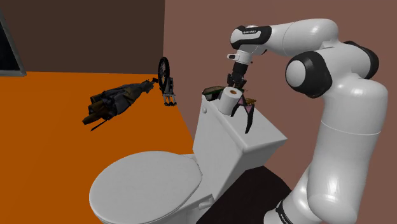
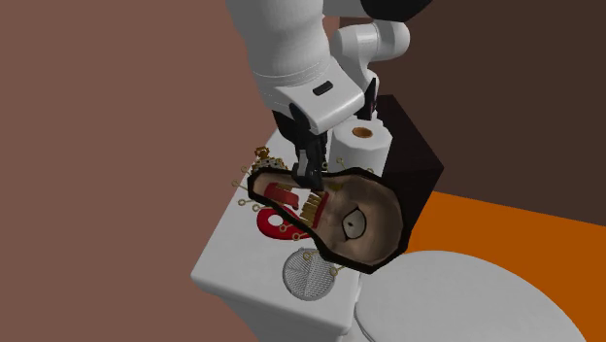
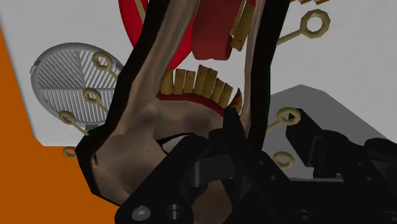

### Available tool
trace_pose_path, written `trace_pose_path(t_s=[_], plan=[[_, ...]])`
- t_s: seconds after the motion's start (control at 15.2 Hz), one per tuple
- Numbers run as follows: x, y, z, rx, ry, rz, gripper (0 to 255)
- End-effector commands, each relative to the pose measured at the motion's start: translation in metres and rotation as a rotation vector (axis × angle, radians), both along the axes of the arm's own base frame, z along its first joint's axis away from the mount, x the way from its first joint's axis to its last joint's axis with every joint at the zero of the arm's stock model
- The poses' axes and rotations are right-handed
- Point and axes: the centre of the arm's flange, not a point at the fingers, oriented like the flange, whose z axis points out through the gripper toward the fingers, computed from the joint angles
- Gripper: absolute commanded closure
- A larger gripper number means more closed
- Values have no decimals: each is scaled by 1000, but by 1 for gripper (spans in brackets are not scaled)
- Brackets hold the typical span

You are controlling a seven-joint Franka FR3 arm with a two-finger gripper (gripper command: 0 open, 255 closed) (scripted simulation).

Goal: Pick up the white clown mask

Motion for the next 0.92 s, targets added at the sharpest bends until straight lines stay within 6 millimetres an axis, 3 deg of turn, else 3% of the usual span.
trace_pose_path(t_s=[0.0,0.13,0.86], plan=[[0,0,-1,0,2,-1,255],[0,0,-1,0,2,-1,255],[0,0,57,0,2,-1,255]])
